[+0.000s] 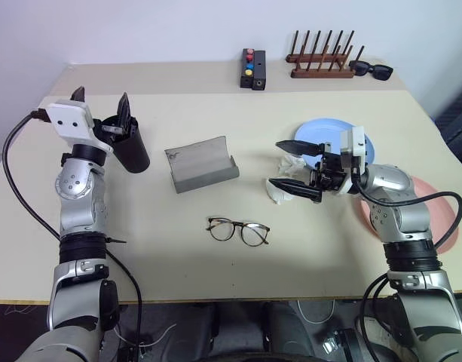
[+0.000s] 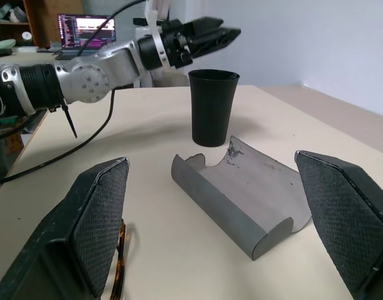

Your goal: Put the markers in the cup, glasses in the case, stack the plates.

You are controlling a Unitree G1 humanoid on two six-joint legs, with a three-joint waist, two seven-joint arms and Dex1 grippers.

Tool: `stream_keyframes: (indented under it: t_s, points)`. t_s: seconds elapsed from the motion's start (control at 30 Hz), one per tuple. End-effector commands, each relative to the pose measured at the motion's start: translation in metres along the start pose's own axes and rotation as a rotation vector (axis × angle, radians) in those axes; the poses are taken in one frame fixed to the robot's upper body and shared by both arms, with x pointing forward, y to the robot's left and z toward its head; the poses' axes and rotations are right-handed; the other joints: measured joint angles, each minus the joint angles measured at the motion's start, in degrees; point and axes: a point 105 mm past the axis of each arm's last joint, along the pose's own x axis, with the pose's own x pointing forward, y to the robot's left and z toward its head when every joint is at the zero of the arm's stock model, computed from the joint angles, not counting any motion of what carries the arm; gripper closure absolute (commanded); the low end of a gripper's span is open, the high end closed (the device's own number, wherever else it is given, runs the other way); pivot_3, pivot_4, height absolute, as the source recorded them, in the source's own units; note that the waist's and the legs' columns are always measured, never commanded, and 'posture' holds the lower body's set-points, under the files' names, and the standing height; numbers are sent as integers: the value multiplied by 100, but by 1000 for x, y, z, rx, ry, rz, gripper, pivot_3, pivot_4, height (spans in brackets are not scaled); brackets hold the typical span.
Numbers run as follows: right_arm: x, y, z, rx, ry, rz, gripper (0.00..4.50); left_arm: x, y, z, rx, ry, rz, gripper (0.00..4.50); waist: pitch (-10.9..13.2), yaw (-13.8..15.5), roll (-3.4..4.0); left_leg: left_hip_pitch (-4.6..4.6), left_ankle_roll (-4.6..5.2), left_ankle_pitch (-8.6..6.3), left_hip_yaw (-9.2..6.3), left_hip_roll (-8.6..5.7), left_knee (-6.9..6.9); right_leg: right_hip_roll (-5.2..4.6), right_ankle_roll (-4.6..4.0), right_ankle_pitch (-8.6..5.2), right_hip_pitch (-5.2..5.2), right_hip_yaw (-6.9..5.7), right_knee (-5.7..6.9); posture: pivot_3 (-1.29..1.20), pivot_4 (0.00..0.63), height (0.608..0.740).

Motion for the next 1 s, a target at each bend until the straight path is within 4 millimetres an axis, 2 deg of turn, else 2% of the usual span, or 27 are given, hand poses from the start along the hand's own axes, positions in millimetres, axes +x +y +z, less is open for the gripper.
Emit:
stream_keyframes:
  t_s: [0.03, 0.2, 0.33, 0.43, 0.5, 0.6, 0.73, 0.87, 1.0]
  points:
    - [-3, -2, 11, -49, -17, -16, 133, 3, 6, 24, -18, -57, 11, 20, 0, -1, 0, 0, 0, 0, 0, 0, 0, 0, 0, 0, 0, 0, 0, 0, 150, 740]
    - [-6, -6, 8, -65, 23, -71, 133, 11, 9, 44, -87, -53, 3, 20, 0, -2, 0, 0, 0, 0, 0, 0, 0, 0, 0, 0, 0, 0, 0, 0, 150, 740]
    - [-11, -10, 7, -85, 61, -122, 133, 25, 8, 40, -20, 133, 14, 20, 0, 6, 0, 0, 0, 0, -1, 0, 1, 1, 0, 0, 0, 0, 3, 0, 150, 740]
    - [-15, -10, 8, -86, 71, -150, 133, 28, -12, 46, 26, 195, -138, 20, 0, -4, 0, 0, 1, 0, 0, 0, -2, 2, 0, 0, -1, 2, 2, 0, 150, 740]
    - [-19, -11, 8, -87, 77, -169, 133, 27, -27, 51, -5, 207, -242, 20, 0, -3, 0, 0, 0, 0, 0, 0, -3, 2, 0, 0, -2, 1, 2, 0, 150, 740]
    - [-23, -12, 8, -91, 83, -194, 133, 22, -46, 47, -2, 259, -392, 20, 0, -1, 0, 0, 0, 0, 0, 0, -2, 1, 0, 0, -1, 1, 2, 0, 150, 740]
    - [-27, -15, 8, -98, 91, -219, 133, 27, -55, 46, -8, 275, -461, 20, 0, -2, 0, 0, 0, 0, 0, 1, -2, 2, 0, 0, -1, 1, 1, 0, 150, 740]
    - [-28, -17, 9, -123, 113, -260, 133, 25, -72, 37, -99, 382, -646, 20, 0, -3, 0, 0, 0, 0, 1, 1, -3, 2, 0, 0, -1, 1, 0, 0, 150, 740]
    - [-26, -20, 0, -126, 183, -315, 133, 20, -78, 26, -110, 482, -790, 20, 1, -21, 1, 0, 0, 0, 2, 0, -4, 3, 0, 0, -2, 1, 0, 0, 150, 740]
